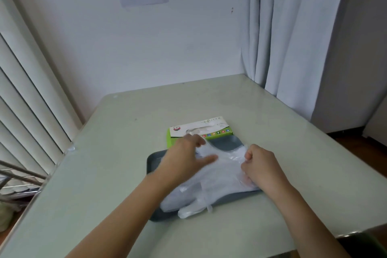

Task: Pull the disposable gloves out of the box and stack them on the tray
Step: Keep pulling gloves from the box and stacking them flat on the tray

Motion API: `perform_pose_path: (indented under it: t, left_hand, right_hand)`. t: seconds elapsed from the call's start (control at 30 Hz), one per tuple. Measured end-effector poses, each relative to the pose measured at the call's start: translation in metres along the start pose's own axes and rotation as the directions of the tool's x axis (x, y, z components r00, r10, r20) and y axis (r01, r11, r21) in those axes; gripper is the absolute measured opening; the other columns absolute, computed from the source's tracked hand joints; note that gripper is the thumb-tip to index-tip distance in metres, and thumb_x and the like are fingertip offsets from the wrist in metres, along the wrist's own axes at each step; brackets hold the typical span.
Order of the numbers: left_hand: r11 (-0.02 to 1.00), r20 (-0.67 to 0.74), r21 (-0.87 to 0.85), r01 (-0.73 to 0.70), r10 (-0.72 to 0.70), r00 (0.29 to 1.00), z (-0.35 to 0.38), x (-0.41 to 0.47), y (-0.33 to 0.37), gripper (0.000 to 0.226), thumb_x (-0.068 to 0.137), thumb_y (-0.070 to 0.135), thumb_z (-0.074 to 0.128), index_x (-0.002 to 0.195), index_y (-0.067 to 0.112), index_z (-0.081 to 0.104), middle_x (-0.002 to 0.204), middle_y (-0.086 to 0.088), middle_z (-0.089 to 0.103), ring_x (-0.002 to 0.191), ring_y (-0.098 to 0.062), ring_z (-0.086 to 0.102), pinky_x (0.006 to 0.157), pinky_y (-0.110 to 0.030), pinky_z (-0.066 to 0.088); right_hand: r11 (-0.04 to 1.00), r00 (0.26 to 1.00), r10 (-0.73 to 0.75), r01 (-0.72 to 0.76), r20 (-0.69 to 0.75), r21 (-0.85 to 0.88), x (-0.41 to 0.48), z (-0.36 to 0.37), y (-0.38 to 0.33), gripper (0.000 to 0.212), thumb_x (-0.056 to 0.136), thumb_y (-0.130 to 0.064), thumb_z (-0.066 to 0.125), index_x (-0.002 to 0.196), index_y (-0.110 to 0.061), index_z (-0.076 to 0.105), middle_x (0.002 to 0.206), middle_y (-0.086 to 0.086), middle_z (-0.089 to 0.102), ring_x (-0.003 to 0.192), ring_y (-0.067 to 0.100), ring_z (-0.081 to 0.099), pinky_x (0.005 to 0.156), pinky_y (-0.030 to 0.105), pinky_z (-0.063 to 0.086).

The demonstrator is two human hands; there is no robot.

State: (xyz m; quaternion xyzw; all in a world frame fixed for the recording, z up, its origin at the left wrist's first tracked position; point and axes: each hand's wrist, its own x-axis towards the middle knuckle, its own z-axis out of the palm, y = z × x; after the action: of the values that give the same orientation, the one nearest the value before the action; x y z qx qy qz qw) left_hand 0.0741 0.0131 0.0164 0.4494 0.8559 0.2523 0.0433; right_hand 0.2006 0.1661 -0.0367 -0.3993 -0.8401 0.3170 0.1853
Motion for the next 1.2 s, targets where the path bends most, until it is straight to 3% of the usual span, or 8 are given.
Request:
perform_pose_path:
  t: [0.13, 0.33, 0.47, 0.57, 0.7, 0.97, 1.07, 1.2]
  left_hand:
    - [0.980, 0.169, 0.115, -0.161, 0.140, 0.976, 0.017, -0.037, 0.020, 0.070, 0.080, 0.059, 0.066, 0.137, 0.026, 0.045, 0.136, 0.008, 0.048, 0.124, -0.008, 0.042, 0.094, -0.017, 0.030]
    - [0.884, 0.160, 0.387, -0.264, 0.217, 0.963, 0.027, -0.052, 0.014, 0.055, 0.096, 0.027, 0.047, 0.147, 0.016, 0.031, 0.147, 0.000, 0.039, 0.135, -0.017, 0.030, 0.109, -0.021, 0.011]
    - [0.788, 0.013, 0.578, -0.212, 0.251, 0.968, 0.015, -0.055, 0.015, 0.054, 0.071, 0.016, 0.074, 0.124, 0.017, 0.061, 0.114, -0.003, 0.067, 0.113, -0.013, 0.057, 0.096, -0.023, 0.021]
    - [0.750, 0.083, 0.610, -0.256, 0.260, 0.962, 0.008, -0.060, 0.007, 0.048, 0.061, 0.016, 0.077, 0.107, 0.026, 0.068, 0.090, 0.007, 0.069, 0.093, -0.012, 0.067, 0.089, -0.018, 0.031]
    - [0.778, 0.264, 0.541, -0.319, 0.203, 0.943, 0.007, -0.066, -0.019, 0.037, 0.090, 0.011, 0.049, 0.123, 0.025, 0.058, 0.117, 0.003, 0.063, 0.114, -0.017, 0.056, 0.092, -0.014, 0.025]
    - [0.982, -0.015, 0.174, -0.071, 0.075, 0.997, -0.011, -0.070, -0.015, 0.052, 0.099, 0.040, 0.023, 0.134, 0.014, 0.053, 0.134, -0.003, 0.057, 0.125, -0.020, 0.049, 0.097, -0.025, 0.034]
    - [0.988, 0.118, 0.144, -0.057, 0.040, 0.992, 0.014, -0.055, -0.007, 0.055, 0.103, 0.041, 0.028, 0.151, 0.014, 0.027, 0.159, -0.001, 0.023, 0.147, -0.014, 0.017, 0.117, -0.026, 0.014]
    - [0.977, 0.269, 0.209, -0.050, -0.008, 0.963, 0.038, -0.032, 0.003, 0.063, 0.103, 0.044, 0.025, 0.155, 0.013, 0.006, 0.162, -0.005, -0.005, 0.149, -0.020, -0.006, 0.119, -0.036, -0.003]
  right_hand:
    - [0.998, 1.000, -0.006, 0.008, 0.026, -0.059, 0.000, -0.002, -0.004, 0.015, 0.082, -0.004, 0.052, 0.076, -0.015, 0.045, 0.086, 0.005, 0.055, 0.080, 0.027, 0.057, 0.063, 0.026, 0.040]
    - [0.968, 0.992, -0.026, 0.056, 0.127, -0.244, 0.002, -0.011, -0.017, 0.013, 0.085, -0.004, 0.049, 0.095, -0.011, 0.043, 0.102, 0.012, 0.056, 0.082, 0.025, 0.047, 0.051, 0.026, 0.031]
    - [0.958, 0.988, -0.022, 0.065, 0.155, -0.280, 0.002, -0.014, -0.021, 0.017, 0.086, -0.002, 0.048, 0.102, -0.010, 0.046, 0.114, 0.016, 0.057, 0.084, 0.025, 0.046, 0.052, 0.026, 0.032]
    - [0.958, 0.988, -0.015, 0.060, 0.157, -0.281, 0.003, -0.016, -0.020, 0.023, 0.087, -0.002, 0.047, 0.109, -0.005, 0.049, 0.115, 0.016, 0.056, 0.084, 0.025, 0.047, 0.048, 0.018, 0.027]
    - [0.962, 0.980, 0.005, 0.050, 0.200, -0.270, 0.003, -0.021, -0.020, 0.017, 0.084, -0.003, 0.052, 0.098, -0.009, 0.043, 0.102, 0.011, 0.050, 0.083, 0.025, 0.047, 0.048, 0.021, 0.027]
    - [0.964, 0.978, -0.027, 0.080, 0.207, -0.252, 0.001, -0.022, -0.021, 0.029, 0.080, -0.003, 0.063, 0.099, -0.009, 0.041, 0.098, 0.008, 0.047, 0.084, 0.026, 0.049, 0.050, 0.022, 0.030]
    - [0.961, 0.979, -0.038, 0.091, 0.200, -0.261, -0.001, -0.022, -0.021, 0.029, 0.081, -0.004, 0.063, 0.099, -0.010, 0.042, 0.096, 0.007, 0.048, 0.082, 0.026, 0.049, 0.049, 0.022, 0.030]
    - [0.954, 0.981, -0.068, 0.117, 0.181, -0.275, -0.002, -0.019, -0.020, 0.029, 0.080, -0.006, 0.064, 0.098, -0.011, 0.041, 0.097, 0.009, 0.051, 0.082, 0.027, 0.050, 0.050, 0.024, 0.031]
